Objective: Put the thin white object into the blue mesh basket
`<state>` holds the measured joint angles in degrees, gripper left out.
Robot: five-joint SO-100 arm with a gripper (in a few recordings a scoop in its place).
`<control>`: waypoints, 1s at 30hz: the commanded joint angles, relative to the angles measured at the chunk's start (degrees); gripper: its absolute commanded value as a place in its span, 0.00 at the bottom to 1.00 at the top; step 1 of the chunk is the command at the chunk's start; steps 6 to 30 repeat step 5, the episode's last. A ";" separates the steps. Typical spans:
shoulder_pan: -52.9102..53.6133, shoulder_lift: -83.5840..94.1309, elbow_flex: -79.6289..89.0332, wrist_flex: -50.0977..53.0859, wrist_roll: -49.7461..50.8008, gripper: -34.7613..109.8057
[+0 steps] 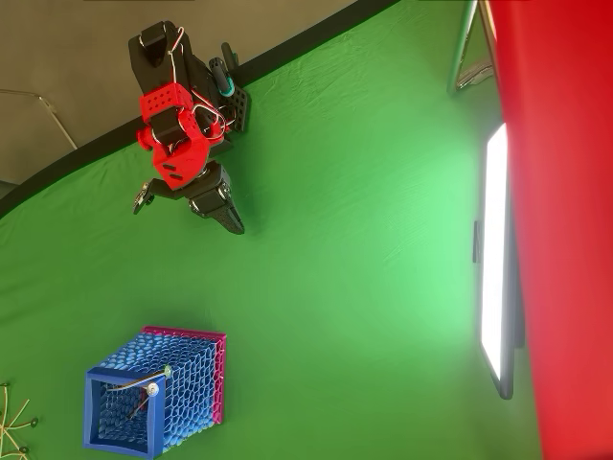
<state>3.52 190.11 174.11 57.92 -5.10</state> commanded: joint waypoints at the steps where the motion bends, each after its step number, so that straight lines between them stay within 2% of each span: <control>1: 0.09 0.44 -0.09 0.09 -0.18 0.26; 30: 0.09 0.44 -0.09 0.09 -0.09 0.24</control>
